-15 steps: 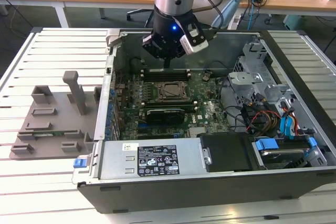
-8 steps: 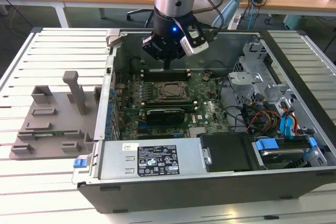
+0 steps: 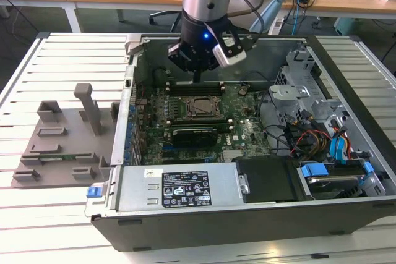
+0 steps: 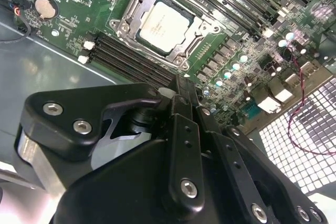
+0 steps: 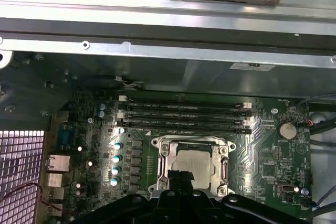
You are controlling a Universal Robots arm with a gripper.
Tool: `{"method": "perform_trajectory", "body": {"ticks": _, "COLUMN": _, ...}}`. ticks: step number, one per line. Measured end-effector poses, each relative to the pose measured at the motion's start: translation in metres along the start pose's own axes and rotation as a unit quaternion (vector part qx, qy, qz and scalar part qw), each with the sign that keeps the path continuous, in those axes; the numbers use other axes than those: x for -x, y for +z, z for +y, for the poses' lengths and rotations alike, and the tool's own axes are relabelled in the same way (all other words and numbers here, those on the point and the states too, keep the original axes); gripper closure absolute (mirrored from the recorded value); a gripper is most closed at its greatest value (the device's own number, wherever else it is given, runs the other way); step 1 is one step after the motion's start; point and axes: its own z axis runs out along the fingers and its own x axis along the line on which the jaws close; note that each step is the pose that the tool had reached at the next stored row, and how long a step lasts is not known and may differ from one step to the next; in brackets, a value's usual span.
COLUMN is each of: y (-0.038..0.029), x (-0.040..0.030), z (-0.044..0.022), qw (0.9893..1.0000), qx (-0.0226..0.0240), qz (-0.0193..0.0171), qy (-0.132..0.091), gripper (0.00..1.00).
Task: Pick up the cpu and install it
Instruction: 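Install the second cpu locking lever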
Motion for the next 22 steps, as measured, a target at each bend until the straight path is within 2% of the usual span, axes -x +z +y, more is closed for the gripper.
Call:
{"method": "perform_trajectory", "body": {"ticks": 4, "y": -0.0002, "x": -0.0002, "z": -0.0062, "qw": 1.0000, "qx": 0.0000, "qz": 0.0000, "qy": 0.000, "gripper": 0.89}}
{"method": "perform_trajectory", "body": {"ticks": 12, "y": 0.0024, "x": -0.0011, "z": -0.0286, "qw": 1.0000, "qx": 0.0009, "qz": 0.0000, "qy": 0.000, "gripper": 0.89}}
{"method": "perform_trajectory", "body": {"ticks": 15, "y": 0.0075, "x": 0.0002, "z": -0.0356, "qw": 1.0000, "qx": 0.0010, "qz": 0.0006, "qy": 0.000, "gripper": 0.89}}
{"method": "perform_trajectory", "body": {"ticks": 17, "y": 0.0132, "x": 0.0026, "z": -0.0398, "qw": 1.0000, "qx": 0.0010, "qz": 0.0015, "qy": 0.000, "gripper": 0.89}}
{"method": "perform_trajectory", "body": {"ticks": 22, "y": 0.0191, "x": 0.0027, "z": -0.0419, "qw": 1.0000, "qx": 0.0010, "qz": 0.0017, "qy": 0.000, "gripper": 0.89}}
